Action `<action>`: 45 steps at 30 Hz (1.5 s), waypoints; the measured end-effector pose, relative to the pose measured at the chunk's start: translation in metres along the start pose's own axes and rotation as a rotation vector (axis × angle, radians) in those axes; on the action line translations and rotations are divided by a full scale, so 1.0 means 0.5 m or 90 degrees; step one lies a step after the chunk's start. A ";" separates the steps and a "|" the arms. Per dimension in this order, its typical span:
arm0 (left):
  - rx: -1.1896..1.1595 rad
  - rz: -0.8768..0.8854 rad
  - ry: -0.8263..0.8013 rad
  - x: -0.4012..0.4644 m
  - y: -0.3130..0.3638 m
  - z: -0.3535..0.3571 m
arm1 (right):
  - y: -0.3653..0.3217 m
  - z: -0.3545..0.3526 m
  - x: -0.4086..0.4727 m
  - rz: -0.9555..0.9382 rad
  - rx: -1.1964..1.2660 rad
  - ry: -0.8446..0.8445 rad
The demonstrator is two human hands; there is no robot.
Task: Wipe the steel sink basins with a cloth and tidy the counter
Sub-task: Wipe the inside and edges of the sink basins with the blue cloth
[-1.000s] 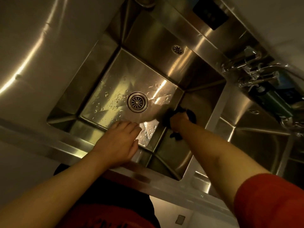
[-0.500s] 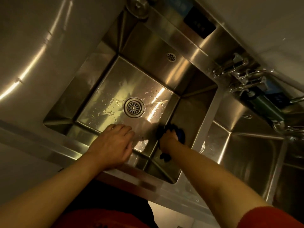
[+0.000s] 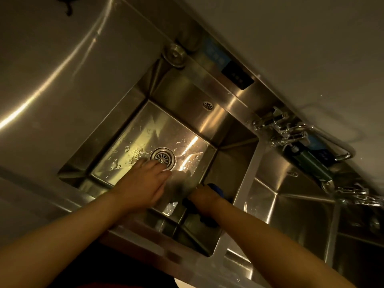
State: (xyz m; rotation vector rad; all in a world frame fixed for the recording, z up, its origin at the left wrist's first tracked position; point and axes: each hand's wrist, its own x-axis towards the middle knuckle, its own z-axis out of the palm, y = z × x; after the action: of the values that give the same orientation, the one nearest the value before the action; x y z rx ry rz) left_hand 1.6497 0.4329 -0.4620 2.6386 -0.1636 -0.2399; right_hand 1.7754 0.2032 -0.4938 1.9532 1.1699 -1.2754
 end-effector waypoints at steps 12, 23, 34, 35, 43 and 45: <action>0.144 -0.172 0.100 0.120 -0.240 -0.153 | 0.058 -0.323 0.148 -0.077 -0.297 0.363; 0.178 -0.246 0.147 0.116 -0.285 -0.109 | 0.119 -0.478 0.303 -0.120 -0.522 0.401; 0.194 -0.245 0.138 0.124 -0.284 -0.115 | 0.135 -0.472 0.470 -0.003 -0.547 0.247; 0.197 -0.247 0.133 0.124 -0.284 -0.118 | 0.147 -0.453 0.465 0.003 -0.557 0.230; 0.188 -0.255 0.110 0.120 -0.279 -0.127 | 0.310 -0.241 0.319 0.024 -0.611 0.026; 0.189 -0.253 0.108 0.121 -0.278 -0.130 | 0.348 -0.198 0.280 0.037 -0.585 -0.012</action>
State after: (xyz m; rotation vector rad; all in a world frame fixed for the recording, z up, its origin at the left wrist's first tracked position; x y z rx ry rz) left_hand 1.7316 0.5747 -0.4801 2.9515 0.4169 -0.1264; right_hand 1.9975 0.2491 -0.5843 1.2619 1.3450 -0.5395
